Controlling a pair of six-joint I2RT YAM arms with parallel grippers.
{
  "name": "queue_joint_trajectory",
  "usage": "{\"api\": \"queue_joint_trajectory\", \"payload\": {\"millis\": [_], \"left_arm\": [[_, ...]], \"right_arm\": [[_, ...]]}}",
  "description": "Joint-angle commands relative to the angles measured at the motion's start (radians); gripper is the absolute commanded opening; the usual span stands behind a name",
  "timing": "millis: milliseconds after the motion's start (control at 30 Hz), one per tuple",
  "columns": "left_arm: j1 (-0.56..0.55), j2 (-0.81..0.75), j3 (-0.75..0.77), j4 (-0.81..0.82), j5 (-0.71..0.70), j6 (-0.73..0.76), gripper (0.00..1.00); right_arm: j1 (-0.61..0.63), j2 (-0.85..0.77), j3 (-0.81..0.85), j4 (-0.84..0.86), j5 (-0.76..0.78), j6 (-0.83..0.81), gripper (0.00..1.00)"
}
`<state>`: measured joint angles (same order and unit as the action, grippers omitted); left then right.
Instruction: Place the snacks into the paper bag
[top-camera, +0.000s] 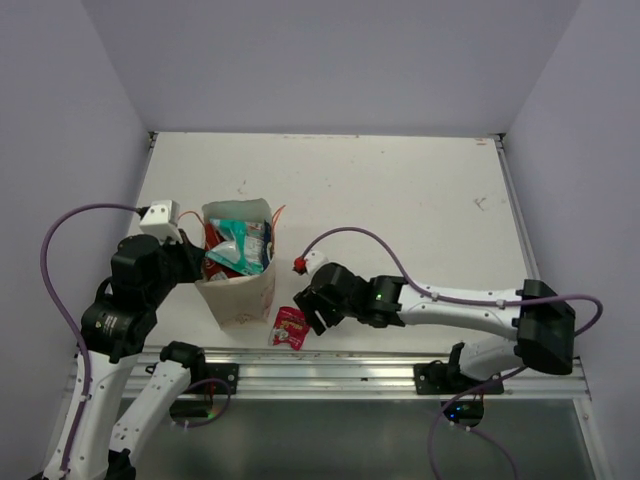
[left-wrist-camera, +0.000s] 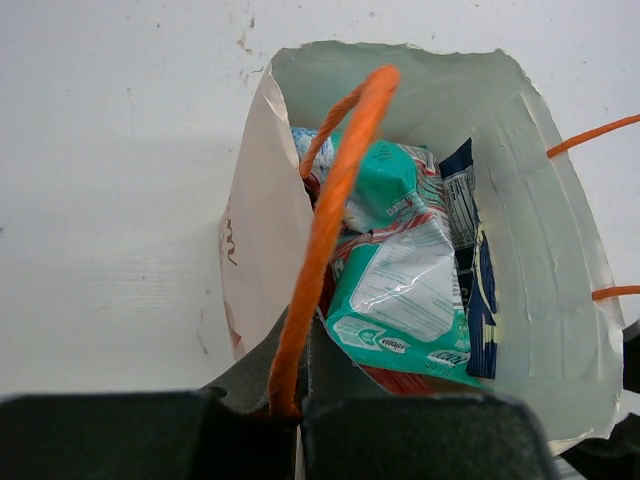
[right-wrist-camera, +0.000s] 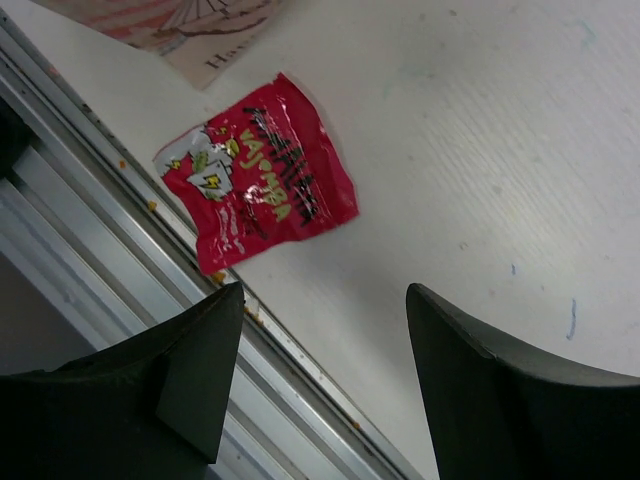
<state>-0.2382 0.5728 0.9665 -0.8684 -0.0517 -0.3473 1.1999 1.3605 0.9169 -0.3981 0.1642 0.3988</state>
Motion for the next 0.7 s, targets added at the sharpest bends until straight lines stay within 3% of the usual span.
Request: {"api": "queue_joint_trajectory", "payload": {"millis": [0, 333, 667], "left_arm": [[-0.009, 0.013, -0.014, 0.025, 0.033, 0.021, 0.00], [-0.027, 0.016, -0.003, 0.011, 0.033, 0.025, 0.00], [-0.041, 0.012, 0.008, 0.002, 0.006, 0.031, 0.00]], "right_arm": [[0.044, 0.103, 0.056, 0.203, 0.004, -0.012, 0.70], [0.110, 0.347, 0.134, 0.317, 0.050, -0.025, 0.70], [0.211, 0.462, 0.163, 0.197, 0.169, -0.051, 0.69]]}}
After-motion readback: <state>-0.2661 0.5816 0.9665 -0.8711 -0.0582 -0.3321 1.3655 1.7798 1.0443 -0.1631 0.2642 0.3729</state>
